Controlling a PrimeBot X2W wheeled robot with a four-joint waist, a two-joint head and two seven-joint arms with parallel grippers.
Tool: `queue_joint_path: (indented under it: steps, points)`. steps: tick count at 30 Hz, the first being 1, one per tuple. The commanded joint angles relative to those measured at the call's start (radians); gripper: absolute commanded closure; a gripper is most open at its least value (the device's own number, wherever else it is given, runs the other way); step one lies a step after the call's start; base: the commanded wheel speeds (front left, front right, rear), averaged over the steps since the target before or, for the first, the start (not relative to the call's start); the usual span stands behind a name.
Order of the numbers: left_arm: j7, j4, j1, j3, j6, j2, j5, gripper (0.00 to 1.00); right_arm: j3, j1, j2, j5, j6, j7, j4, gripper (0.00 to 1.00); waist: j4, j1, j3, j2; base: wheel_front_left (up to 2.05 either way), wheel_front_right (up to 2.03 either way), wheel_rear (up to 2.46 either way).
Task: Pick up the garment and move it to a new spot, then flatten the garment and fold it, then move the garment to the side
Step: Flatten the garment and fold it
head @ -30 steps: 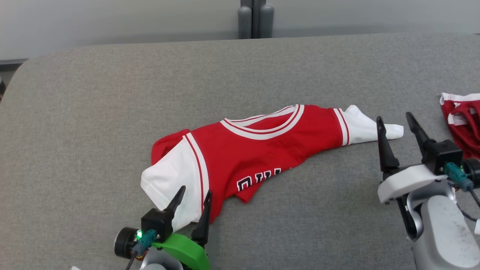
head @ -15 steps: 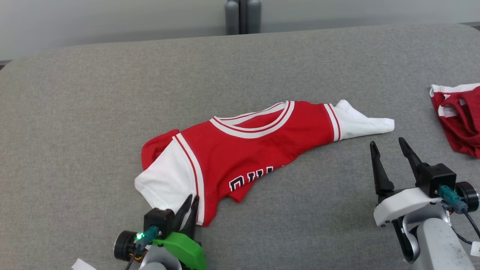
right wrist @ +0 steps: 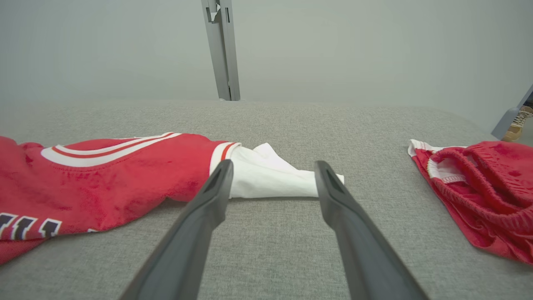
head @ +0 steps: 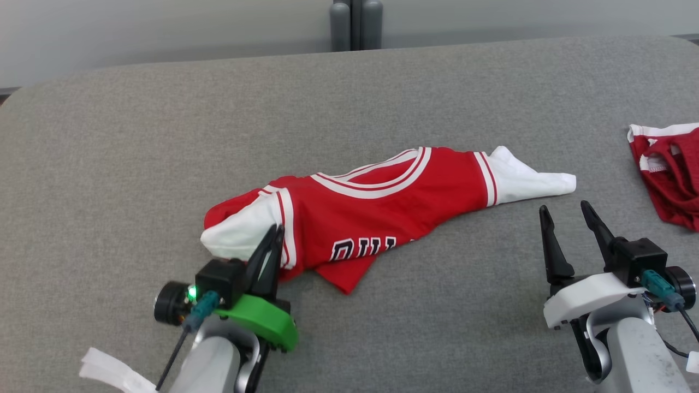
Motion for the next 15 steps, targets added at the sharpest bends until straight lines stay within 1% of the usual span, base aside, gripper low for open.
queue_joint_path:
  steps: [1,3,7,10,11,15]
  points:
    - [-0.003,-0.032,-0.044,0.010,-0.002,0.016,0.017,1.00,-0.004,-0.005,-0.003,0.005,-0.002,-0.002,-0.003,0.00,-0.004,0.0000,0.002,0.0000,0.00,0.00,0.00]
    - [-0.003,-0.057,-0.089,0.010,-0.002,0.035,0.034,1.00,-0.003,-0.007,-0.003,0.009,-0.002,-0.002,-0.007,0.00,-0.010,0.0000,0.006,0.0000,0.00,0.00,0.00]
    - [-0.003,-0.050,-0.255,-0.012,-0.002,0.104,0.052,1.00,0.008,-0.022,-0.003,0.019,-0.002,-0.002,-0.019,0.00,-0.036,0.0000,0.037,0.0000,0.00,0.00,0.00]
    - [-0.003,0.007,-0.388,-0.044,-0.002,0.162,0.045,1.00,0.026,-0.037,-0.003,0.032,-0.002,-0.002,-0.029,0.00,-0.067,0.0000,0.072,0.0000,0.00,0.00,0.00]
    - [-0.003,0.041,-0.441,-0.063,-0.001,0.187,0.046,1.00,0.032,-0.044,-0.003,0.038,-0.002,-0.002,-0.035,0.00,-0.078,0.0000,0.086,0.0000,0.00,0.00,0.00]
    - [-0.001,0.162,-0.614,-0.113,0.000,0.255,0.020,1.00,0.062,-0.070,-0.003,0.060,-0.002,-0.002,-0.050,0.00,-0.127,0.0000,0.144,0.0000,0.00,0.00,0.00]
